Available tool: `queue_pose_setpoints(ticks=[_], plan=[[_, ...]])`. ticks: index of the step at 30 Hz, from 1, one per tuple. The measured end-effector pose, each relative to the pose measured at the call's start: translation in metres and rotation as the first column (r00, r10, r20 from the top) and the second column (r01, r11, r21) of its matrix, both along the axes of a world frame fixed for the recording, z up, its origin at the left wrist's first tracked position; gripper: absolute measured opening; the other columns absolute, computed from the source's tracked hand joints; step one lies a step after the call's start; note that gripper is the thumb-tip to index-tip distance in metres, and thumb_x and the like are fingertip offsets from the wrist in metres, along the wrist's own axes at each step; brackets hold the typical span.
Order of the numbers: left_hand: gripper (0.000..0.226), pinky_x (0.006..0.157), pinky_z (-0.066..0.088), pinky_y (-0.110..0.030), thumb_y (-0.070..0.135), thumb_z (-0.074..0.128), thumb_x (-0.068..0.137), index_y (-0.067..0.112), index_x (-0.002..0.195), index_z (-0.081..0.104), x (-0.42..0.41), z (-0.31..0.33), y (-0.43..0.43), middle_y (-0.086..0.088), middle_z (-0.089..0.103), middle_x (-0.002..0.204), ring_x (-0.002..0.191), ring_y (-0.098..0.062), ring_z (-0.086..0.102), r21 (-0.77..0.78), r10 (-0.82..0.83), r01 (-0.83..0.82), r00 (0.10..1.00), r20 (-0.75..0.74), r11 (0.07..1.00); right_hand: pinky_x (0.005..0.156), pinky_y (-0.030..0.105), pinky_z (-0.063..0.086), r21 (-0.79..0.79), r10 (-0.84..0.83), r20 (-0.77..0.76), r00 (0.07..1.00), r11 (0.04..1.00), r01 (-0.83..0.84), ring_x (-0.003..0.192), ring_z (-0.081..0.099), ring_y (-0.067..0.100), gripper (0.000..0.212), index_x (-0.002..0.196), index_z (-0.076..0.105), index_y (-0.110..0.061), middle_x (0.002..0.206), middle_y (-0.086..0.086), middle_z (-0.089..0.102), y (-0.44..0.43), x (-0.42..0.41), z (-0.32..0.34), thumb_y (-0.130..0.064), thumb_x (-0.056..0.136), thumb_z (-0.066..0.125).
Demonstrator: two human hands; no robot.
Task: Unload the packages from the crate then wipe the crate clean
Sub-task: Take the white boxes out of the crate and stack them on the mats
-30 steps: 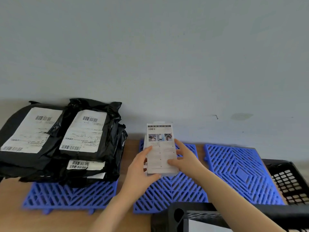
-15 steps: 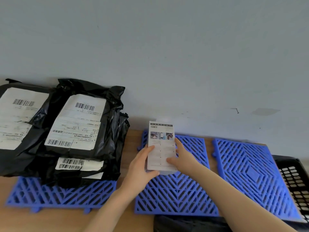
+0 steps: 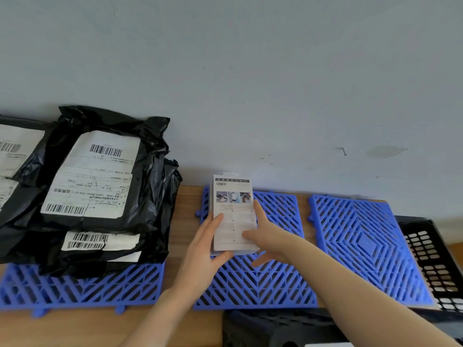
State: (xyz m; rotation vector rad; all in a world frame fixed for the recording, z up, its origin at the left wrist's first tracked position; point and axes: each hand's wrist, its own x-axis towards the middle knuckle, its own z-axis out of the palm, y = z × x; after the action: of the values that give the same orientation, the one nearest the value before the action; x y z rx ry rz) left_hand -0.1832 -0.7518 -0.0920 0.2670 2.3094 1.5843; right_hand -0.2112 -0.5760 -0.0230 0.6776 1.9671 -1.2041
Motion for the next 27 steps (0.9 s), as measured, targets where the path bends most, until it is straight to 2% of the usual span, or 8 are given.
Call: queue_pose_setpoints(ticks=[4,7,11,15,17,21,24,27], plan=[[0.081,0.112,0.034,-0.023,0.021,0.072,0.086,0.058,0.137,0.022,0.004,0.001,0.0,0.024,0.017,0.156,0.141,0.001,0.025,0.007,0.009,-0.009,1.0,0.004,1.0,0.075,0.053,0.057,-0.036,0.007,0.023,1.0,0.999,-0.006,0.109,0.057,0.029,0.092,0.144,-0.019,-0.049,0.134,0.003,0.044,0.003,0.001,0.002,-0.01,0.097,0.05],[0.083,0.112,0.039,-0.034,0.02,0.072,0.086,0.062,0.136,0.021,0.003,0.001,-0.001,0.023,0.018,0.157,0.14,0.0,0.027,-0.001,0.011,-0.011,1.0,0.002,1.0,0.076,0.054,0.057,0.004,0.042,0.014,0.999,0.999,-0.042,0.105,0.06,0.03,0.092,0.143,-0.02,-0.05,0.134,0.005,0.046,0.003,0.001,0.003,-0.014,0.097,0.051],[0.081,0.111,0.04,-0.028,0.021,0.069,0.089,0.055,0.144,0.019,0.002,0.002,0.0,0.024,0.015,0.157,0.138,0.005,0.026,-0.029,-0.013,0.013,1.0,-0.005,0.999,0.072,0.055,0.058,0.029,0.069,0.016,0.997,0.997,-0.069,0.104,0.061,0.033,0.092,0.141,-0.02,-0.055,0.135,0.007,0.047,0.004,-0.001,0.003,-0.021,0.096,0.053],[0.079,0.097,0.025,0.005,0.024,0.066,0.091,0.043,0.15,0.018,0.0,0.008,0.002,0.019,0.013,0.159,0.132,0.011,0.02,-0.092,-0.052,0.05,0.998,-0.019,0.995,0.07,0.055,0.058,0.075,0.092,0.005,0.996,0.993,-0.092,0.101,0.062,0.034,0.09,0.141,-0.018,-0.056,0.132,0.01,0.05,0.002,-0.002,0.007,-0.025,0.095,0.053],[0.08,0.109,0.02,-0.006,0.025,0.066,0.091,0.043,0.15,0.016,-0.002,0.014,-0.001,0.017,0.008,0.161,0.134,0.01,0.013,-0.121,-0.067,0.063,0.997,-0.025,0.991,0.071,0.047,0.059,0.178,0.169,-0.024,0.985,0.971,-0.162,0.099,0.062,0.032,0.088,0.144,-0.02,-0.047,0.135,0.011,0.05,-0.002,-0.001,0.014,-0.026,0.097,0.052],[0.08,0.113,0.017,-0.025,0.032,0.067,0.091,0.042,0.152,0.017,-0.002,0.039,-0.013,0.02,0.008,0.159,0.142,0.003,0.01,-0.211,-0.019,0.006,0.998,-0.059,0.977,0.069,0.037,0.051,0.413,0.343,-0.113,0.933,0.87,-0.27,0.082,0.061,0.028,0.083,0.15,-0.018,-0.029,0.125,0.019,0.057,-0.007,-0.002,0.028,-0.036,0.099,0.047],[0.065,0.107,0.027,-0.021,0.028,0.064,0.092,0.035,0.148,0.03,0.006,0.067,-0.02,0.023,0.03,0.139,0.13,0.002,0.03,-0.199,0.041,-0.065,0.992,-0.122,0.978,0.051,0.03,0.042,0.495,0.424,-0.247,0.871,0.828,-0.263,0.057,0.05,0.018,0.072,0.152,0.0,-0.023,0.097,0.014,0.062,-0.007,0.001,0.049,-0.036,0.099,0.046],[0.047,0.102,0.04,-0.026,0.026,0.063,0.092,0.033,0.136,0.047,0.014,0.094,-0.021,0.018,0.051,0.128,0.118,0.001,0.047,-0.183,0.096,-0.128,0.979,-0.179,0.975,0.06,0.031,0.046,0.593,0.537,-0.343,0.771,0.76,-0.265,0.071,0.054,0.019,0.046,0.142,0.038,-0.019,0.097,0.005,0.061,-0.005,0.015,0.075,-0.032,0.098,0.046]])
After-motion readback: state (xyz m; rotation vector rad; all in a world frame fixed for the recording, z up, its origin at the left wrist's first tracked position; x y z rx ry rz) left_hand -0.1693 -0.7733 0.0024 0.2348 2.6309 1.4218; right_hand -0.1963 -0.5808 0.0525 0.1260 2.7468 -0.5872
